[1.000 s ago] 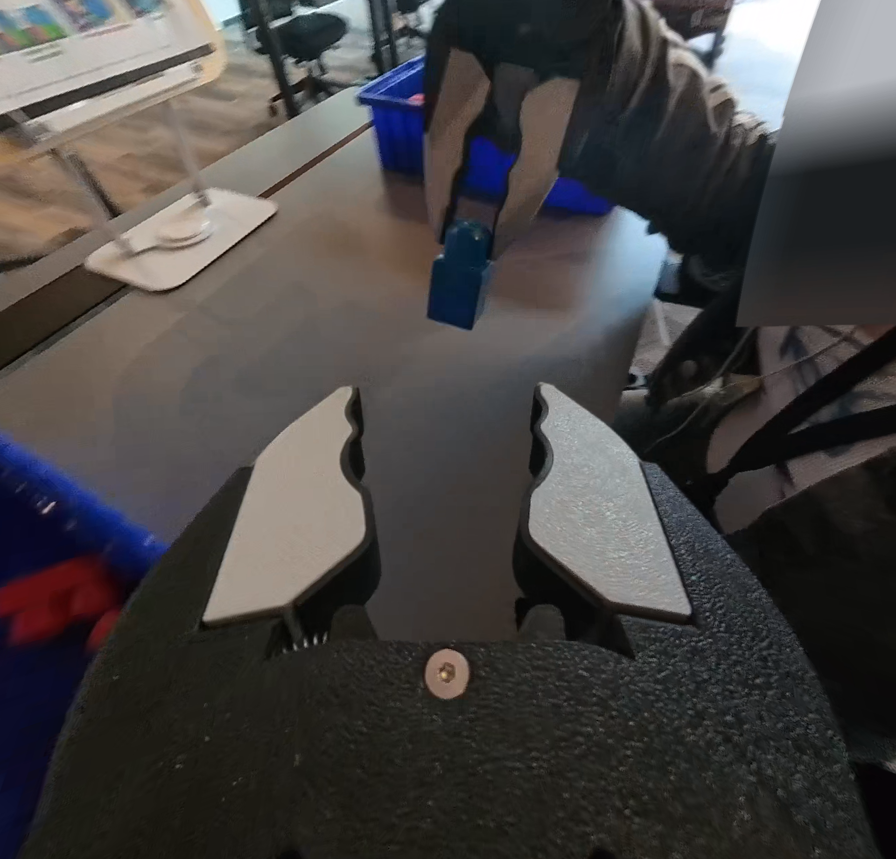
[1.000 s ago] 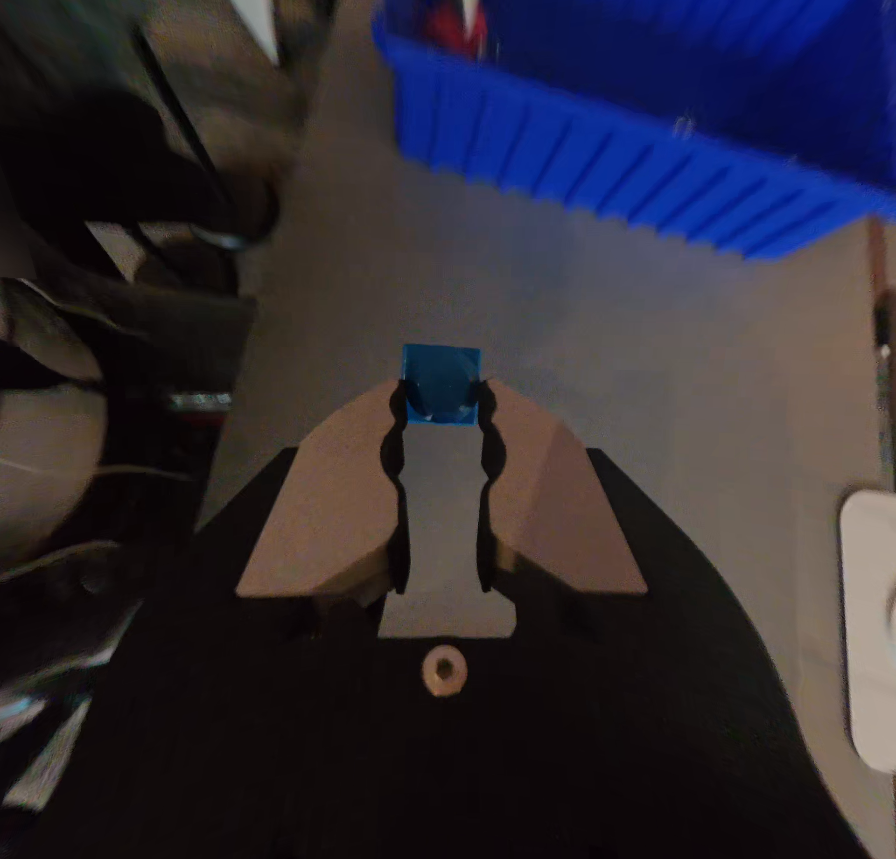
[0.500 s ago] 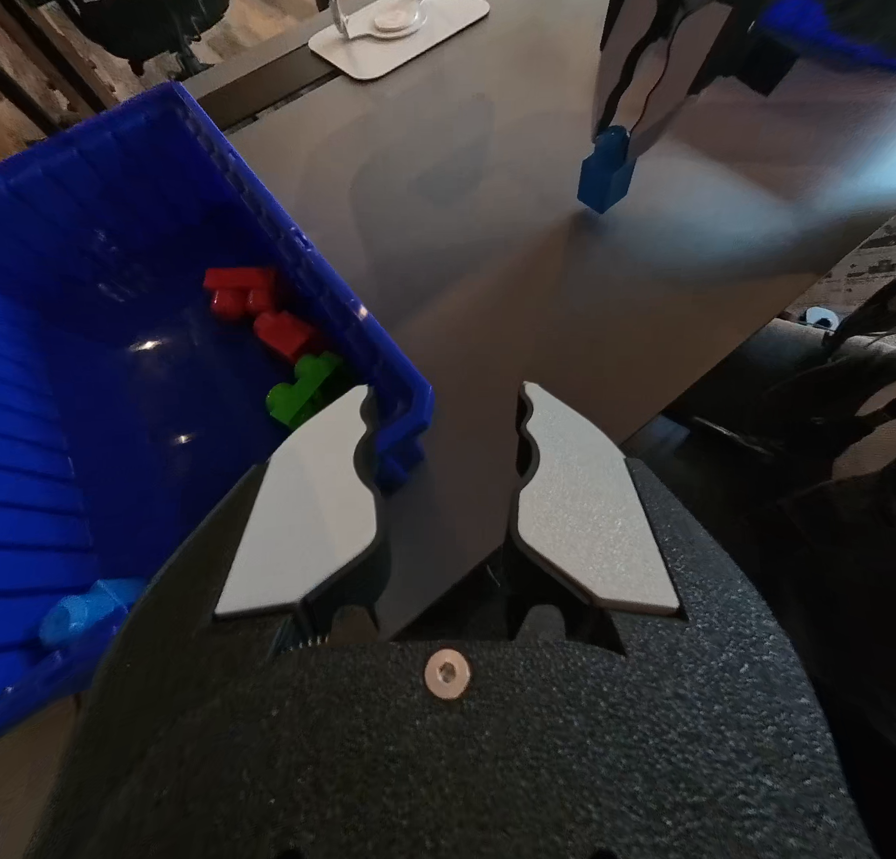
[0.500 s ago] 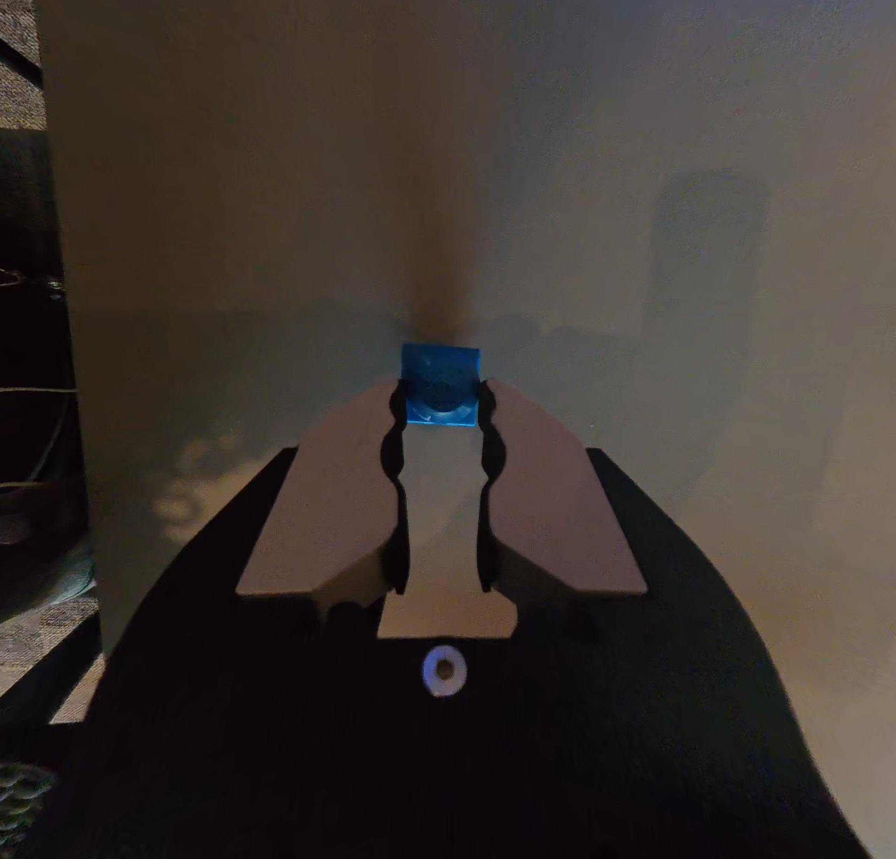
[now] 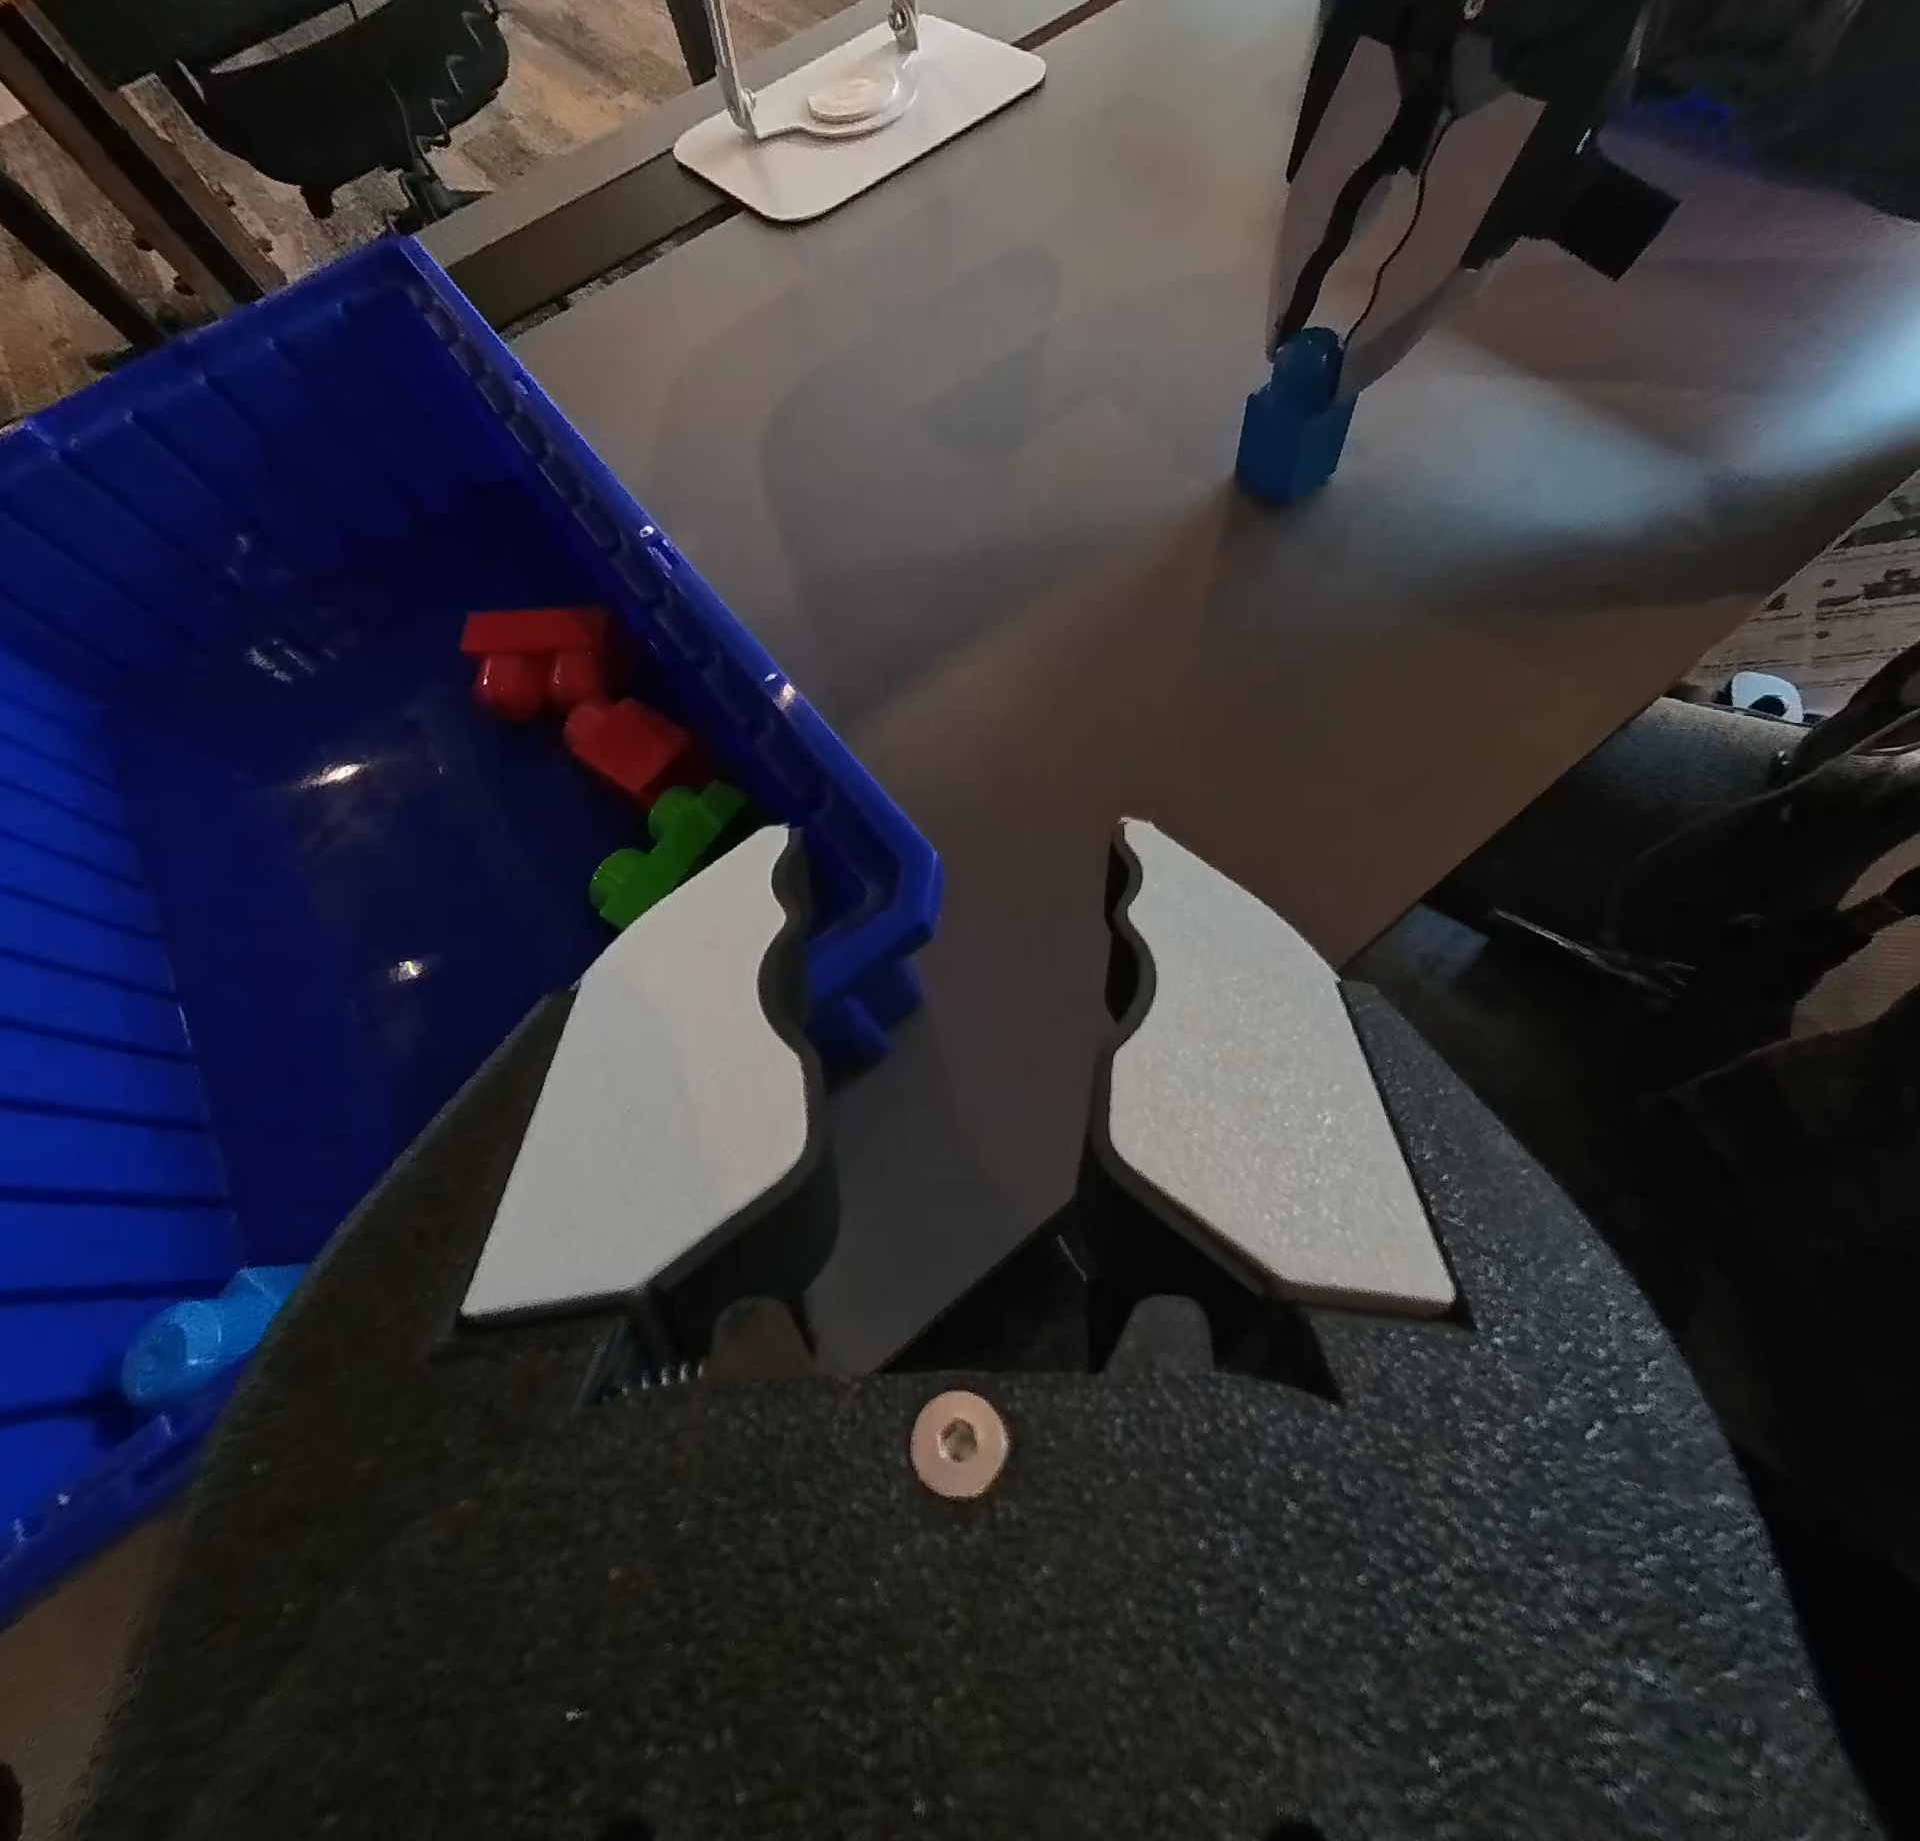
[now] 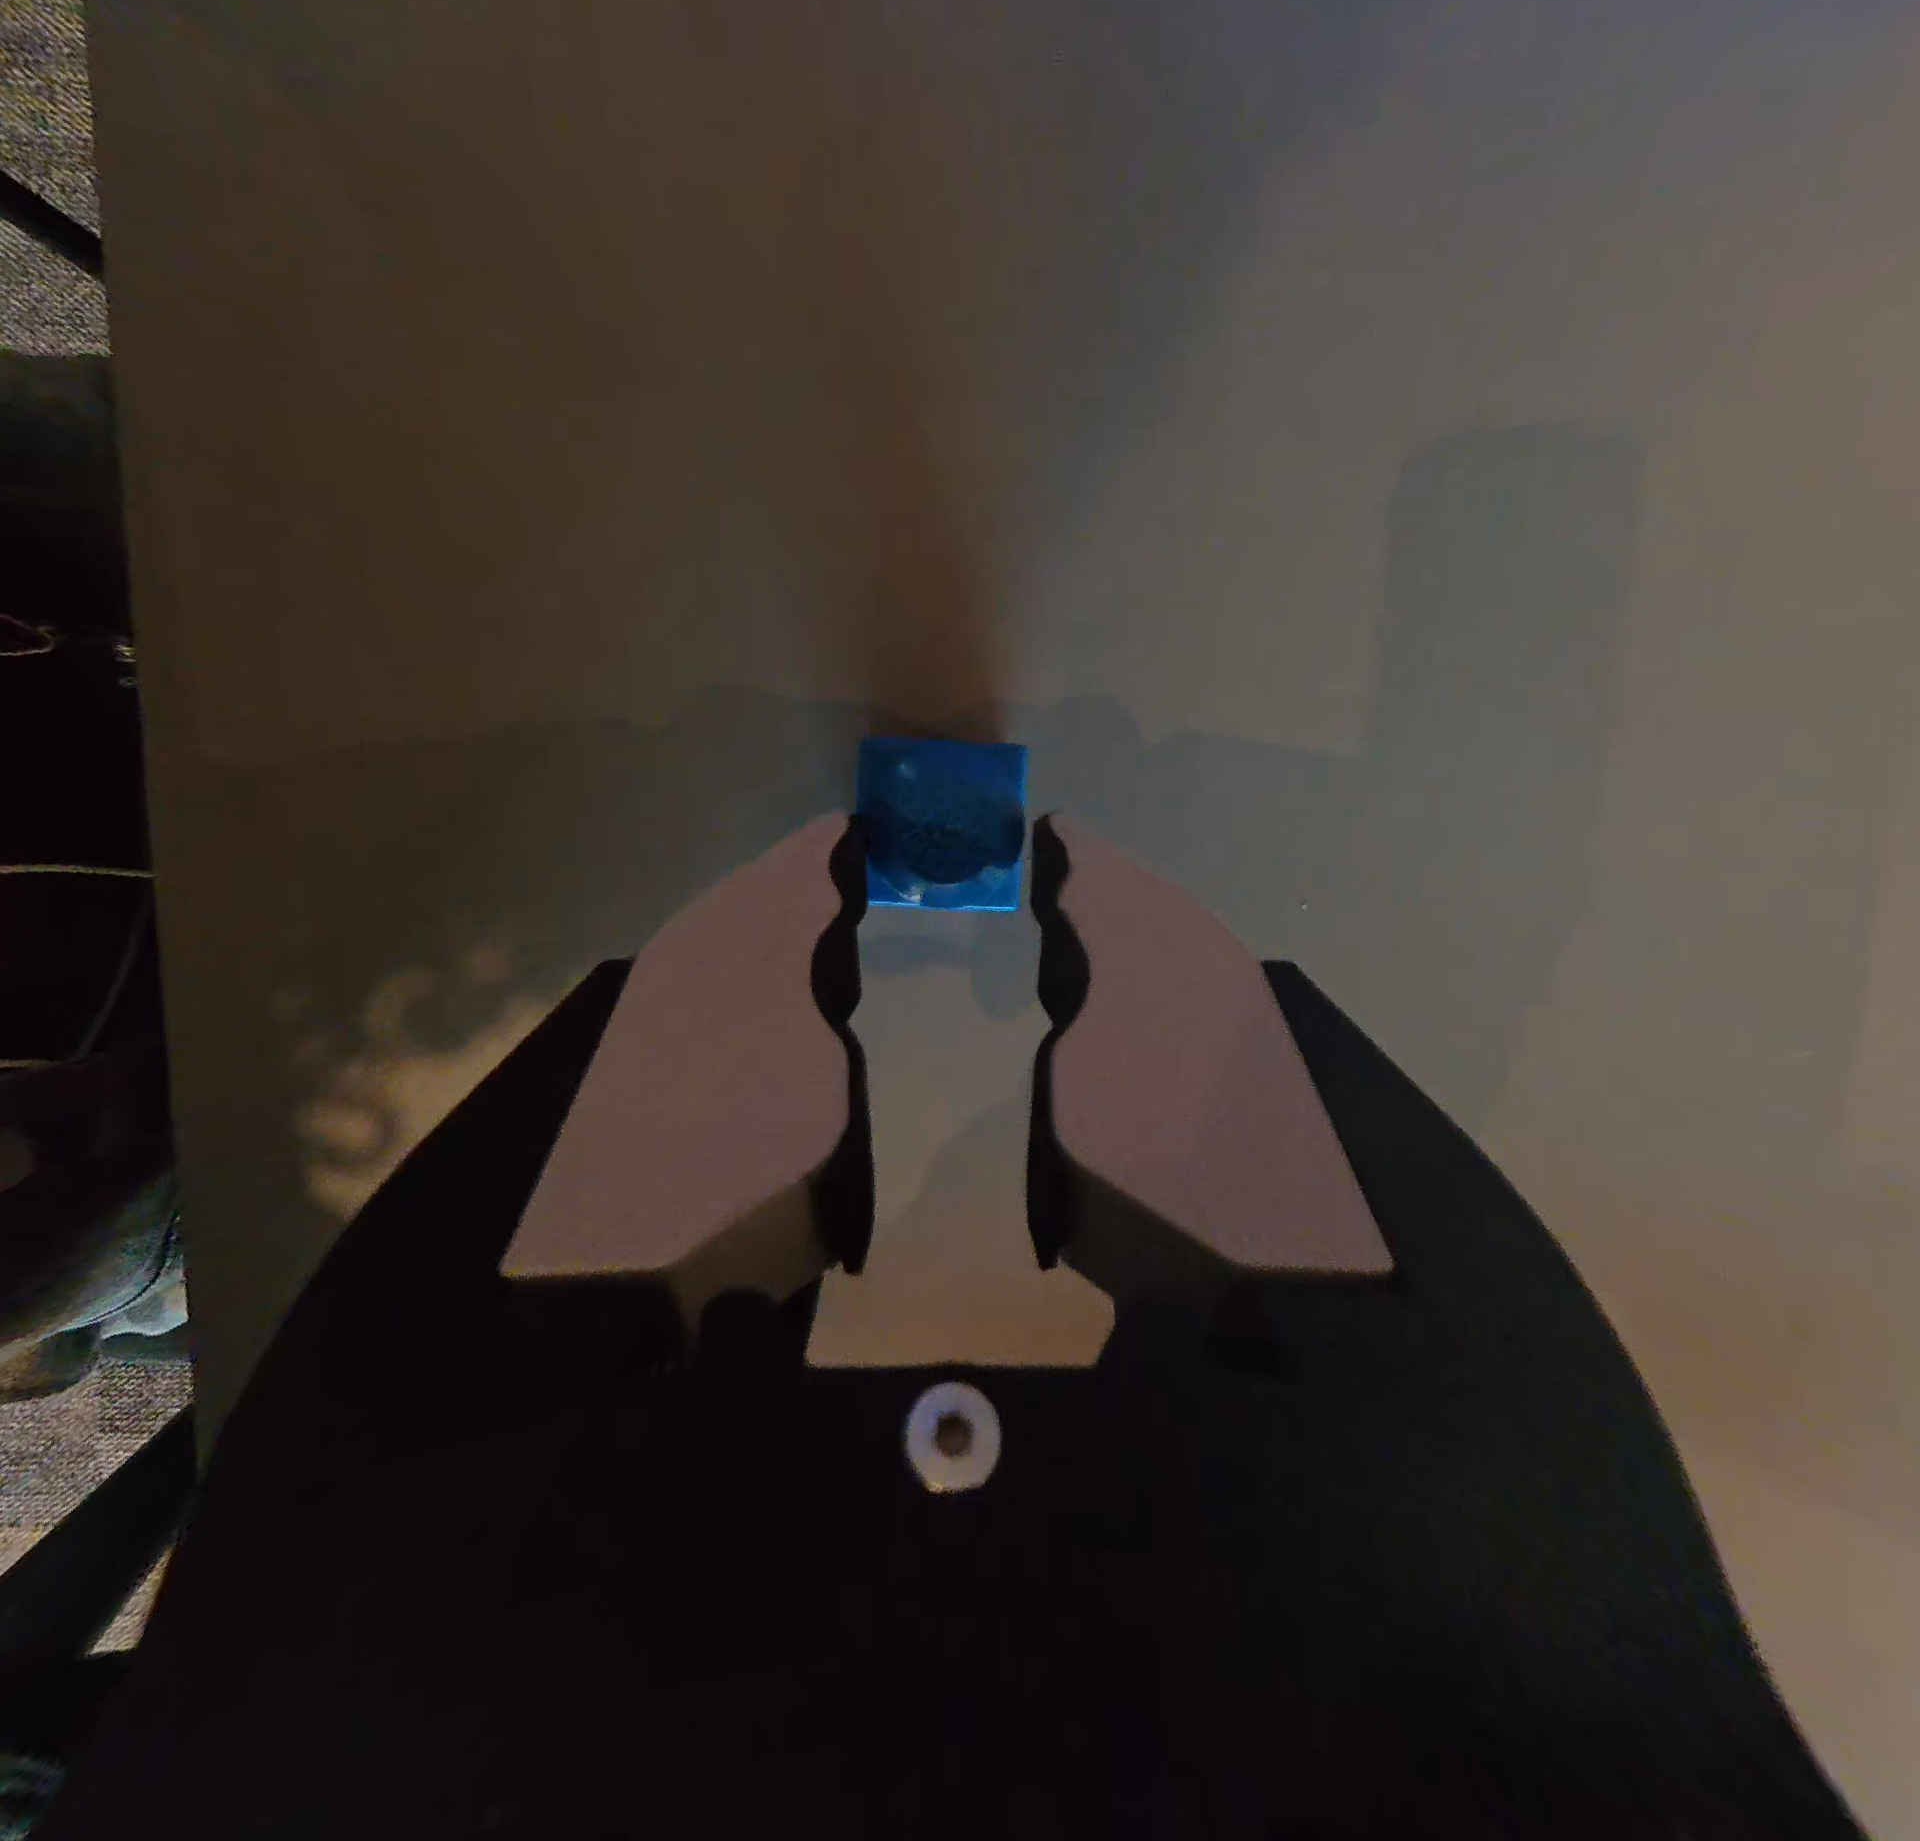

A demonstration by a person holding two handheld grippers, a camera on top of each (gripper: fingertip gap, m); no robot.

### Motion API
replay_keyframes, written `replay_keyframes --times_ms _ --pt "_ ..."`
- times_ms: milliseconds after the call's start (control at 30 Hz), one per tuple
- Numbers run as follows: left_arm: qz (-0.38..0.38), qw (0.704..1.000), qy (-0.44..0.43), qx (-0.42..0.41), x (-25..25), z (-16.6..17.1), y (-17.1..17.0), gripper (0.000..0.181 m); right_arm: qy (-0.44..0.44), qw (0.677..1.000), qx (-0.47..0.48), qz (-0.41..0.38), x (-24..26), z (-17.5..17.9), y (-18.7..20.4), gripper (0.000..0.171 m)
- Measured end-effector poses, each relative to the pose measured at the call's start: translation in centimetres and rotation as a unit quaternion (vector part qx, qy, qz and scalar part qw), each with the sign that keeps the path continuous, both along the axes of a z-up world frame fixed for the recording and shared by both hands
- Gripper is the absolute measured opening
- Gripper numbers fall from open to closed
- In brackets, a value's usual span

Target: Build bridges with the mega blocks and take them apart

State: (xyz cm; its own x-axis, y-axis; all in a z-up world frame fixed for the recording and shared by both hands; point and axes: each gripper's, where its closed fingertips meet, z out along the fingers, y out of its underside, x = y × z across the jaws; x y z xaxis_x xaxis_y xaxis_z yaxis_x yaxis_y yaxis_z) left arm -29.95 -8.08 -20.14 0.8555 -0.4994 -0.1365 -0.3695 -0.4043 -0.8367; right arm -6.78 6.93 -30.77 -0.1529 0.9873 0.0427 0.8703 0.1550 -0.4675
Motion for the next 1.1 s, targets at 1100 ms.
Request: replay_keyframes --times_ms 1100 --pt "-0.118 0.920 0.180 -0.328 -16.9 -3.6 4.2 0.044 0.325 0.920 0.041 -0.217 11.1 11.9 -2.1 0.037"
